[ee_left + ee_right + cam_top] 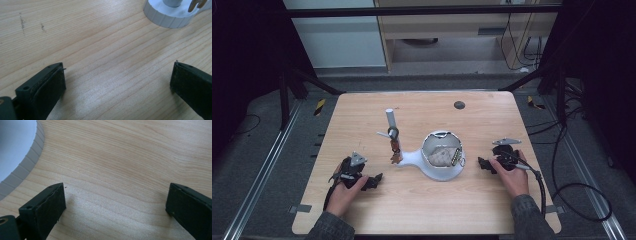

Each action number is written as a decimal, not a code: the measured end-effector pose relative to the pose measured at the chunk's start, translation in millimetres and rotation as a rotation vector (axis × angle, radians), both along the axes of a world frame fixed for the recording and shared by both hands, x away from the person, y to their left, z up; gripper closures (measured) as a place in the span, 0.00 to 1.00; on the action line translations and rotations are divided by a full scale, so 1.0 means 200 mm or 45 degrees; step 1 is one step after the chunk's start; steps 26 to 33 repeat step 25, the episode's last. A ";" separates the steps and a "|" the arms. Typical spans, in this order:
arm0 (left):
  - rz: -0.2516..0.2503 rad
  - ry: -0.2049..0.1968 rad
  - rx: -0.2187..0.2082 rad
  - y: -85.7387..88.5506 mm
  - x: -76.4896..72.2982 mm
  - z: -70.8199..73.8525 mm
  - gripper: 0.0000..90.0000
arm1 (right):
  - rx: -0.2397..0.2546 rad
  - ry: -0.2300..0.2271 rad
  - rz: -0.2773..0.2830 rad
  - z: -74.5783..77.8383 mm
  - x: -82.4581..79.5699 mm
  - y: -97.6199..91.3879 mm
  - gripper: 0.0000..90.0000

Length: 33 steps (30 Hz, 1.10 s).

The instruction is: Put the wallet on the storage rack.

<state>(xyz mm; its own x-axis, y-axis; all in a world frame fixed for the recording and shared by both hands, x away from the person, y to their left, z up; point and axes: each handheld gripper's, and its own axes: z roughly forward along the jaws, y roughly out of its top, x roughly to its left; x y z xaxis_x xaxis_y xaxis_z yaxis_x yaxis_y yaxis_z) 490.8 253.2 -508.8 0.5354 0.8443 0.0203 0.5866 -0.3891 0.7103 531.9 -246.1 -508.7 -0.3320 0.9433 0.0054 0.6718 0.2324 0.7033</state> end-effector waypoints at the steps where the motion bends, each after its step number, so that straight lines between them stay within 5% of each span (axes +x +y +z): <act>1: 0.000 0.000 0.000 0.00 0.00 0.00 0.00 | -0.001 -0.002 -0.001 0.00 0.00 0.00 0.03; 11: -0.024 0.002 -0.001 0.00 0.02 0.00 0.00 | 0.000 -0.043 -0.034 -0.02 -0.02 0.00 0.02; 18: -0.100 0.002 0.001 0.00 0.08 0.00 0.00 | 0.004 -0.042 -0.138 -0.02 -0.06 0.04 0.02; 33: -0.148 0.001 -0.002 0.02 0.13 0.00 0.00 | 0.006 -0.040 -0.152 -0.02 -0.08 0.05 0.02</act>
